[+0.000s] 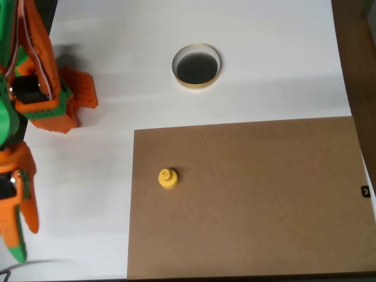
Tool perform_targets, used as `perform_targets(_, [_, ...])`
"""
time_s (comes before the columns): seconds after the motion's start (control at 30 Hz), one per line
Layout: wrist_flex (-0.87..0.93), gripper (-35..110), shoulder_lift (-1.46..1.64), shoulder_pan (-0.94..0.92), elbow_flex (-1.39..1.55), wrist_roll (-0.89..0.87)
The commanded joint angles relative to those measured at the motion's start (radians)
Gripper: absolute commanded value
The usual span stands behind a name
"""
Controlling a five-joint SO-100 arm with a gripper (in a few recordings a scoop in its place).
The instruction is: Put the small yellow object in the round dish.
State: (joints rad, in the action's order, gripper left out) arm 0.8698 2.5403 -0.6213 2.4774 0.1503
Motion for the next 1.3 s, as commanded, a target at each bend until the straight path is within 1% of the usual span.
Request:
perform_targets(0.0, [0.034,28,-0.026,0.046,-0.11,0.02])
perform_targets(0.17, [0.11,31,-0.12,0.146,-0.202,0.041])
perform_targets(0.5, [0.199,32,-0.149,0.33,-0.244,0.086])
perform_targets(0.8, [0.21,32,-0.354,0.463,-0.307,0.008])
perform_targets(1.03, [0.268,30,-0.525,0.56,-0.408,-0.055])
perform_targets(1.27, [0.31,29,-0.569,0.667,-0.449,-0.071])
